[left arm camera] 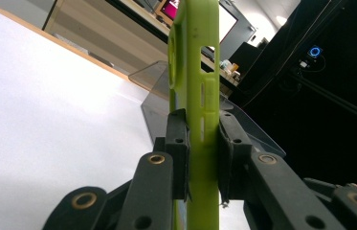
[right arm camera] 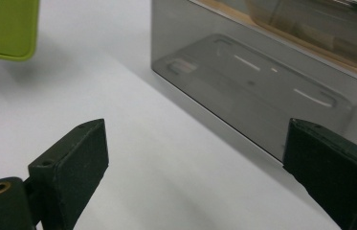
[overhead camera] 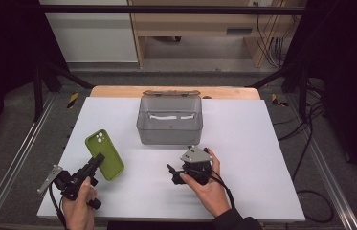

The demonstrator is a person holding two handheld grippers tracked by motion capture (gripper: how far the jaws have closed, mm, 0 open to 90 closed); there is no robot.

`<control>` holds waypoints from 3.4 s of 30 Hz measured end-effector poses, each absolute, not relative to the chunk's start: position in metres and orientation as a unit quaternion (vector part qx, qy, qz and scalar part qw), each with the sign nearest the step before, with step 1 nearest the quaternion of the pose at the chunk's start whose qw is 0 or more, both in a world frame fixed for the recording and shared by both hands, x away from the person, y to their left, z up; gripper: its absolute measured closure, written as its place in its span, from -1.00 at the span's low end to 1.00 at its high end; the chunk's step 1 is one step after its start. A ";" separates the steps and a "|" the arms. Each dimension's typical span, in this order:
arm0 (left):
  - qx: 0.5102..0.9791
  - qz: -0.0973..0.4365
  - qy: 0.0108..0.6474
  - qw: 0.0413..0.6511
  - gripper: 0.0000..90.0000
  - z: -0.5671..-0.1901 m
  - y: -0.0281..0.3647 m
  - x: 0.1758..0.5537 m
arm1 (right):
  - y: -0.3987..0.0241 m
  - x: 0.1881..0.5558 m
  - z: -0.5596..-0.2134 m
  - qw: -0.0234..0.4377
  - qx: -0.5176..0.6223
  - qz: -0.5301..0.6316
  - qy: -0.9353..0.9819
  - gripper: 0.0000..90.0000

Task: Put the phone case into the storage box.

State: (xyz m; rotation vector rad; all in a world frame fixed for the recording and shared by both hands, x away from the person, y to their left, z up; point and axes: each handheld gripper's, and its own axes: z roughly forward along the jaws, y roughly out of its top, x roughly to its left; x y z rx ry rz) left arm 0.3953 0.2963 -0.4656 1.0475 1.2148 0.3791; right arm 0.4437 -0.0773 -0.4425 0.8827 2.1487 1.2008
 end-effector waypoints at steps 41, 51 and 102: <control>0.482 0.167 0.524 0.682 0.73 -0.459 0.294 0.391 | -0.234 0.412 -0.460 0.351 0.399 0.512 0.675 -0.91; 0.493 0.165 0.512 0.684 0.73 -0.451 0.287 0.390 | -0.229 0.410 -0.463 0.343 0.390 0.513 0.684 -0.90; 0.585 0.161 0.493 0.624 0.73 -0.346 0.207 0.491 | -0.222 0.404 -0.460 0.349 0.367 0.518 0.689 -0.92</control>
